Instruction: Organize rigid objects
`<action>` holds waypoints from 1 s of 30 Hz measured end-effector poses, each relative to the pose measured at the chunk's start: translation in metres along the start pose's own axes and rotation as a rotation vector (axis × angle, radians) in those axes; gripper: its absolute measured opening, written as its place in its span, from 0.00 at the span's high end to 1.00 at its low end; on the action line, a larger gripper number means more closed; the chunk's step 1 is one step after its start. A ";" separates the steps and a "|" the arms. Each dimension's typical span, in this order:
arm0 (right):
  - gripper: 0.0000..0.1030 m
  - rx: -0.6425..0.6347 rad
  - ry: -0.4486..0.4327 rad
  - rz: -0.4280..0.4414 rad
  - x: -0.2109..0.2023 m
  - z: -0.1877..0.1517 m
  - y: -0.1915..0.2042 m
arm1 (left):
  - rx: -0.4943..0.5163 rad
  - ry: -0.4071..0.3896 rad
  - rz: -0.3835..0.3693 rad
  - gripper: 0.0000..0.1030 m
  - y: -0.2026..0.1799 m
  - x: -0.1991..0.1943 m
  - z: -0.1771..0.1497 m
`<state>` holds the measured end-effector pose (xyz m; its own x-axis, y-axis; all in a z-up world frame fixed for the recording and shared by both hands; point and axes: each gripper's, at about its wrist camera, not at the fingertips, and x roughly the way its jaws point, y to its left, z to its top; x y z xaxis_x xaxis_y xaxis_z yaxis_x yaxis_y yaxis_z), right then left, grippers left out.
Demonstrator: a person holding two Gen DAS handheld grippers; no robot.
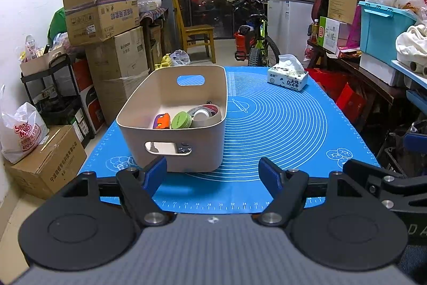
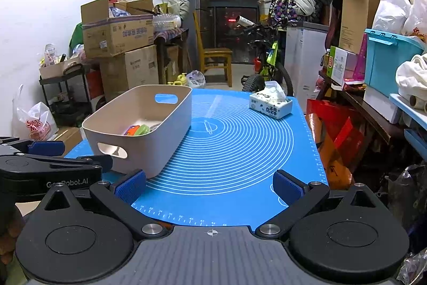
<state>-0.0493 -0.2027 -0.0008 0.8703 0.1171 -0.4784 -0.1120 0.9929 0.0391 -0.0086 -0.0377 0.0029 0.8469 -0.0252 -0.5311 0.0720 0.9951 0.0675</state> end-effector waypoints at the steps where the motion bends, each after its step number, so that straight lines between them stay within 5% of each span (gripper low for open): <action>1: 0.03 0.000 0.000 0.000 0.000 0.000 0.000 | 0.000 0.000 -0.001 0.26 -0.001 0.000 0.000; 30: 0.03 0.002 0.002 -0.002 0.001 0.000 -0.002 | 0.005 0.000 0.000 0.26 -0.005 0.000 -0.001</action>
<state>-0.0486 -0.2041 -0.0011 0.8694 0.1152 -0.4805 -0.1097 0.9932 0.0397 -0.0094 -0.0422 0.0017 0.8468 -0.0254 -0.5312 0.0746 0.9947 0.0714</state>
